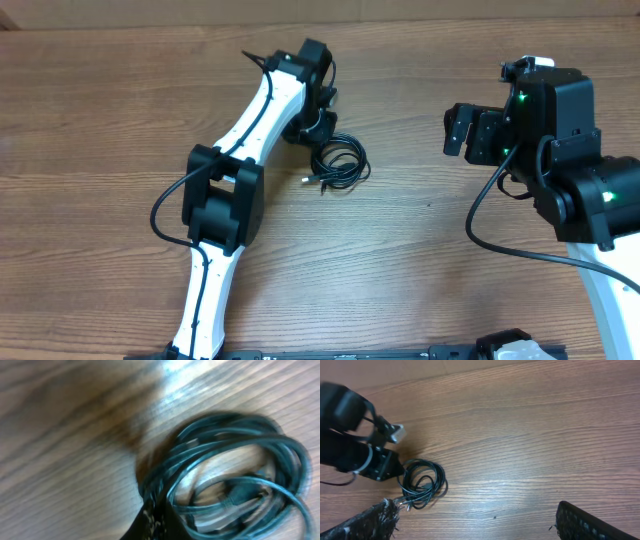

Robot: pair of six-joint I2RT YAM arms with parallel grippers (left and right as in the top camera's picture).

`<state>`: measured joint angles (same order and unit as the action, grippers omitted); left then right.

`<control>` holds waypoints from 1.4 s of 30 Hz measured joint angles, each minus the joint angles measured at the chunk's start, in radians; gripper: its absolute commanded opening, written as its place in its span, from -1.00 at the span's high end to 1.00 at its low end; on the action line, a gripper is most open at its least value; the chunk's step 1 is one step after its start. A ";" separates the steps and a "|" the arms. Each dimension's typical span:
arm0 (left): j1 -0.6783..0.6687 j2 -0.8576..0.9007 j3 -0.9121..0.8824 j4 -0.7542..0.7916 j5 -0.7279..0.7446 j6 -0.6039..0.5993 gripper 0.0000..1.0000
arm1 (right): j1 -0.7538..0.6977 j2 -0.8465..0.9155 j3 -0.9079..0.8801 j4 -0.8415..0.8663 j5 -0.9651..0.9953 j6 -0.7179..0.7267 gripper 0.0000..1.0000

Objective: Untangle cables
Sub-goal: 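Close the left gripper on the coiled black cable, then lift the cable with the left gripper toward the right gripper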

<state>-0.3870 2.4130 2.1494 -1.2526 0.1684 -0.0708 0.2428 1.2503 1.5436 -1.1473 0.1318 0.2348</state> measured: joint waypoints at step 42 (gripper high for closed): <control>0.243 -0.541 0.495 -0.086 0.339 -0.438 0.92 | 0.052 0.132 0.000 0.431 -0.990 -0.259 -1.00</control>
<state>-0.1440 1.8721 2.6442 -1.3384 0.5076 -0.5091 0.2951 1.3819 1.5440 -0.7158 -0.8581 -0.0242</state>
